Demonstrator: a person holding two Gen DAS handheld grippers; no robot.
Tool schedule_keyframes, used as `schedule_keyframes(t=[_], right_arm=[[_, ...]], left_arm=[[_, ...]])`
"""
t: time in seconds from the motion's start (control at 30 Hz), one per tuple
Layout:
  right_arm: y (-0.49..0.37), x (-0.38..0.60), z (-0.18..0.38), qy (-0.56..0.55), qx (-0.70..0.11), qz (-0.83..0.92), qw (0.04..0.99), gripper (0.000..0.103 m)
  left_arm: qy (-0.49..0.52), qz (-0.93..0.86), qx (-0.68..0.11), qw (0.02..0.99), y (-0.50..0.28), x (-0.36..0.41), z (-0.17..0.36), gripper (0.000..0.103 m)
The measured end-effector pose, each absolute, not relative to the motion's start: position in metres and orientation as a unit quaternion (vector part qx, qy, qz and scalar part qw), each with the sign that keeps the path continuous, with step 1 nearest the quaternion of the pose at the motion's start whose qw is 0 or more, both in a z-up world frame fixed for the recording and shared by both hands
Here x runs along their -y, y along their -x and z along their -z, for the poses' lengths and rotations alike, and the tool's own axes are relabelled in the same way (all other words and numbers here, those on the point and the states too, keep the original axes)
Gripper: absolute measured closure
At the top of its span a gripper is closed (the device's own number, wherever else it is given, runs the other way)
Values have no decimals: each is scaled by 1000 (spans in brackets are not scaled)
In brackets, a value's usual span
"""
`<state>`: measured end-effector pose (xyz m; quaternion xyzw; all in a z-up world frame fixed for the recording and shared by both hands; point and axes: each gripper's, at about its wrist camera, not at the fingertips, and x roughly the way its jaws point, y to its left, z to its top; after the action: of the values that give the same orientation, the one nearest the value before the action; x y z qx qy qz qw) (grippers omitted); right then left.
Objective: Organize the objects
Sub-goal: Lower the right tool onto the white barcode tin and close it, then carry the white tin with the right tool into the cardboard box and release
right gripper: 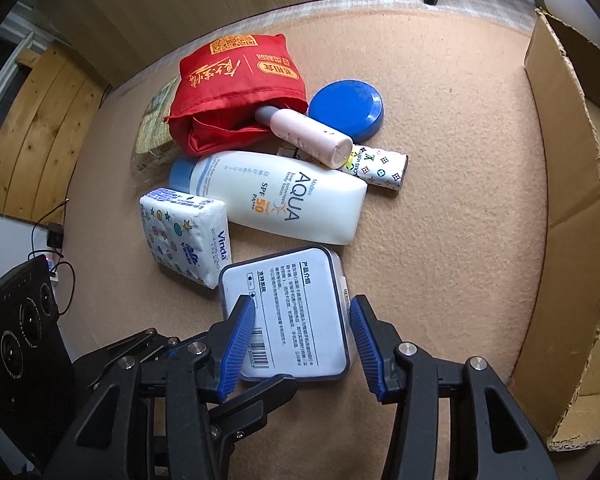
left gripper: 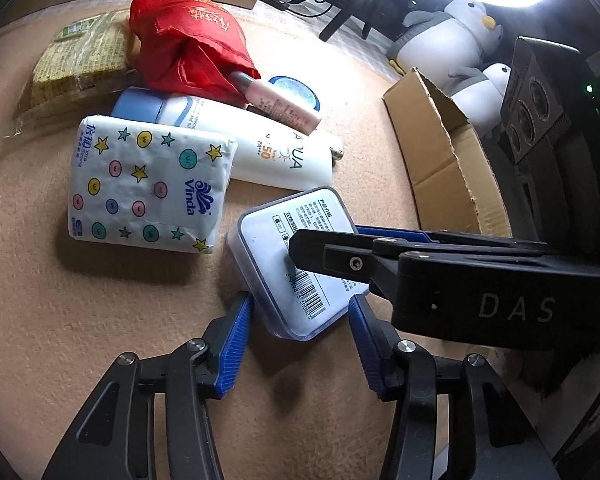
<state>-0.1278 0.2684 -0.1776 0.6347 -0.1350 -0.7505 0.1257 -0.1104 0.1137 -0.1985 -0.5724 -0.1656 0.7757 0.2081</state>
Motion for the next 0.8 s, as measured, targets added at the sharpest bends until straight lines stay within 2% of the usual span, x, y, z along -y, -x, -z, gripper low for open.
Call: schedule_keyframes(t=[0.3, 0.8], right_arm=[[130, -269, 180, -636, 144, 746, 132, 54], [121, -271, 165, -623, 160, 755, 127, 55]], left_arm=[[570, -775, 168, 216, 114, -110, 199, 50], [550, -796, 146, 209, 106, -108, 174, 53]])
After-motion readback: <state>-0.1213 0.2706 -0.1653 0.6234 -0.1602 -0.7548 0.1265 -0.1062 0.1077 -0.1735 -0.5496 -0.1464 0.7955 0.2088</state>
